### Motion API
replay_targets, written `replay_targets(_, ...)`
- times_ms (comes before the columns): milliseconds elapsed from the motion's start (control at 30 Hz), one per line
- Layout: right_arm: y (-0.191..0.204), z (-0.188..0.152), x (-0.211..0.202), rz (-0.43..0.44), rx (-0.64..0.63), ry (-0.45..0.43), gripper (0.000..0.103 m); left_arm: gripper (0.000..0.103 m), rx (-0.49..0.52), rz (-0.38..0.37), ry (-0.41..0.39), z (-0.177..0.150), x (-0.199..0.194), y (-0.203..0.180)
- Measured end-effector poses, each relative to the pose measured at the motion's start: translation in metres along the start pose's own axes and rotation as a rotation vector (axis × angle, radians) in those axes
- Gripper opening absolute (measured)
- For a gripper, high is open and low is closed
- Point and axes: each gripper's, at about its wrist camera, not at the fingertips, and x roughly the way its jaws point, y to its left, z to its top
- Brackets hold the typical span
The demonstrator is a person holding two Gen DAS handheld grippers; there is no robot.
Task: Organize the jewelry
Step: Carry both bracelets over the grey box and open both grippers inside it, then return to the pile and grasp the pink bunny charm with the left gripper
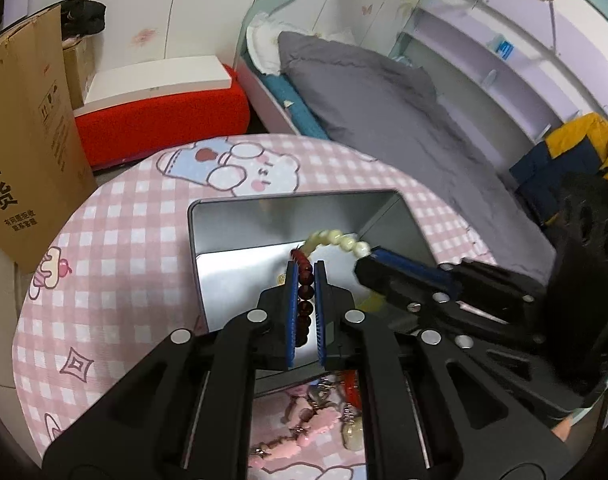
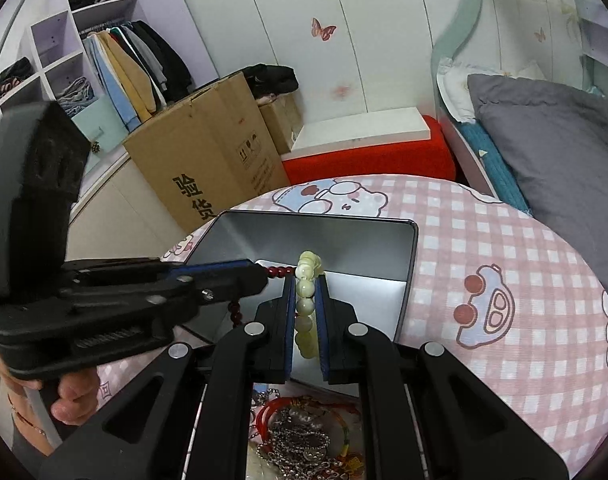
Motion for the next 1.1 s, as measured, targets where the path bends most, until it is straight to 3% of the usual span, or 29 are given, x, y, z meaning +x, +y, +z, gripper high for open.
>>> replay_targets(133, 0.006, -0.002, -0.002, -0.035, -0.042, 0.003, 0.01, 0.008, 0.012, 0.008, 0.012, 0.0, 0.0, -0.003)
replay_targets(300, 0.004, -0.003, -0.011, -0.069, -0.042, -0.017, 0.027, 0.009, 0.021, 0.022, 0.021, -0.001, -0.002, -0.006)
replay_targets(633, -0.004, -0.012, -0.037, -0.075, -0.025, -0.039, 0.03, 0.009, 0.04, 0.01, 0.005, -0.01, -0.023, -0.013)
replay_targets(900, 0.006, -0.026, -0.066, -0.075, -0.035, -0.063, 0.032, 0.009, 0.073, 0.08, -0.043, -0.034, -0.054, -0.017)
replay_targets(967, 0.009, -0.033, -0.076, -0.076, -0.044, -0.069, 0.033, 0.014, 0.082, 0.093, -0.06, -0.044, -0.063, -0.017)
replay_targets(1000, 0.01, -0.036, -0.08, -0.077, -0.046, -0.074, 0.034, 0.033, 0.085, 0.102, -0.073, -0.05, -0.068, -0.017)
replay_targets(1033, 0.012, -0.038, -0.081, -0.078, -0.048, -0.075, 0.034, 0.064, 0.09, 0.117, -0.086, -0.054, -0.072, -0.017)
replay_targets(1100, 0.015, -0.045, -0.087, -0.078, -0.052, -0.072, 0.035, 0.069, 0.117, 0.157, -0.157, -0.068, -0.086, -0.02)
